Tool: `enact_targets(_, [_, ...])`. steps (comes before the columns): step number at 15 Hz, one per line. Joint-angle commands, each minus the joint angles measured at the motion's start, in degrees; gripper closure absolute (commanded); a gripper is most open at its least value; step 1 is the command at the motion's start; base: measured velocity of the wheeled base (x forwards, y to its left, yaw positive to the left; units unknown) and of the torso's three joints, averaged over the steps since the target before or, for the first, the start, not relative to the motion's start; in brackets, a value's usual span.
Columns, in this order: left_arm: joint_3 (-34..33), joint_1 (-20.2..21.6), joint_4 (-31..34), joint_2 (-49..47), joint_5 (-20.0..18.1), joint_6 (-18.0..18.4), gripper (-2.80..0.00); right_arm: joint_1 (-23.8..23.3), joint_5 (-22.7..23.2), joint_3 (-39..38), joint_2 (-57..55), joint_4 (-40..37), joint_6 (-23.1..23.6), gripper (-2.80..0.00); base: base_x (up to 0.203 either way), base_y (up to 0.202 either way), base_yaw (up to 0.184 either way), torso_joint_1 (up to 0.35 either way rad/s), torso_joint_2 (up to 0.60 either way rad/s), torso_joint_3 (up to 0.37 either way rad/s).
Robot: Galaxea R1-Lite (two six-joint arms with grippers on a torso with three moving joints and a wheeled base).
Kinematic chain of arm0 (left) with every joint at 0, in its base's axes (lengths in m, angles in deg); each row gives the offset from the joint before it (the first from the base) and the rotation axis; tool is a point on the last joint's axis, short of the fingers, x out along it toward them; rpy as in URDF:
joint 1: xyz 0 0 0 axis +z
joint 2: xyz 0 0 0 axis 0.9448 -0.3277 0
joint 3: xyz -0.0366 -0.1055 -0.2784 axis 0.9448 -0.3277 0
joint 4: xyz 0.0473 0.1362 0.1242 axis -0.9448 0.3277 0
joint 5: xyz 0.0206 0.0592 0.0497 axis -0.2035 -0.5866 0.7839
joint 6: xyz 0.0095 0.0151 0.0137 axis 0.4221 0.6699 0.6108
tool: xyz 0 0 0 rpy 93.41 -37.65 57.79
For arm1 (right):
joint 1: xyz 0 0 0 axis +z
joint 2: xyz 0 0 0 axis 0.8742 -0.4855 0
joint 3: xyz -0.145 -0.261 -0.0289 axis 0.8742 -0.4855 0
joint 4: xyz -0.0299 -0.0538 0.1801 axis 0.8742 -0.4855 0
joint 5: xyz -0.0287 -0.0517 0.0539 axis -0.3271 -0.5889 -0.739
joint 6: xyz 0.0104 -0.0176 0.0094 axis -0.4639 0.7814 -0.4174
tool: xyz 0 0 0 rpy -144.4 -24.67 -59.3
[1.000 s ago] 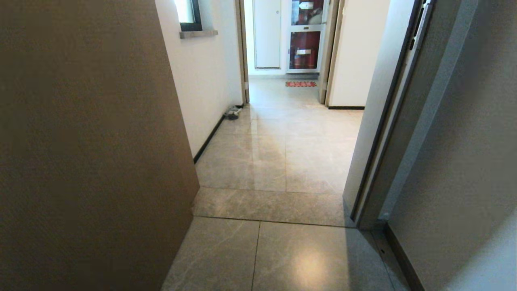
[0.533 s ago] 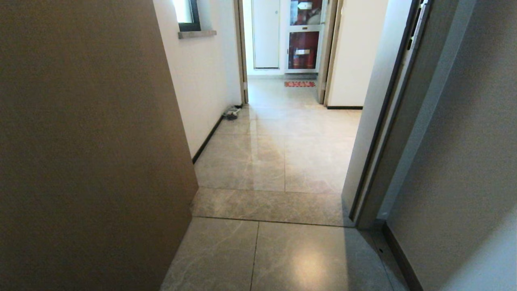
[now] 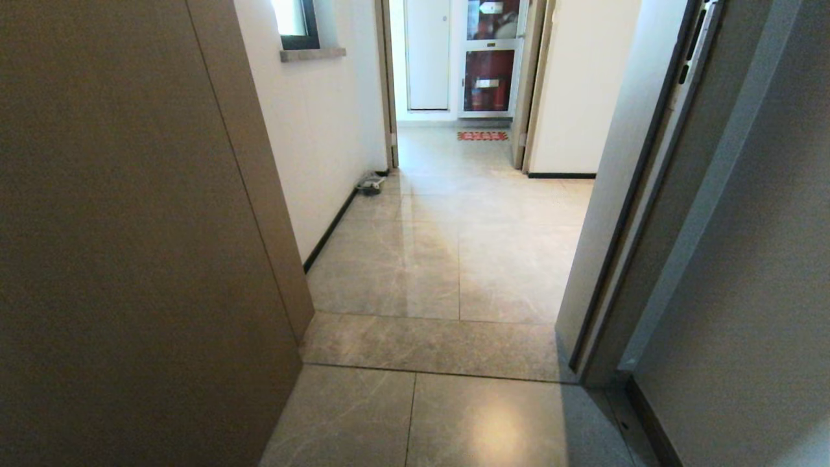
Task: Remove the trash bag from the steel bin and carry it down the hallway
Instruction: Put the trash bag at the door
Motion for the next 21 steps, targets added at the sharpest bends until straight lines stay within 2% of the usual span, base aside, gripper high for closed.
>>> enact_targets(1, [-0.1,0.0,0.0,0.1,0.0,0.0,0.0,0.0,0.0,-2.3,0.0,0.0,0.0,0.0,0.195,0.0,0.001,-0.002,0.0,0.002])
enact_targets(21, [-0.1,0.0,0.0,0.0,0.0,0.0,0.0,0.0,0.0,-2.3,0.0,0.0,0.0,0.0,0.192,0.0,0.0,0.002,0.0,0.002])
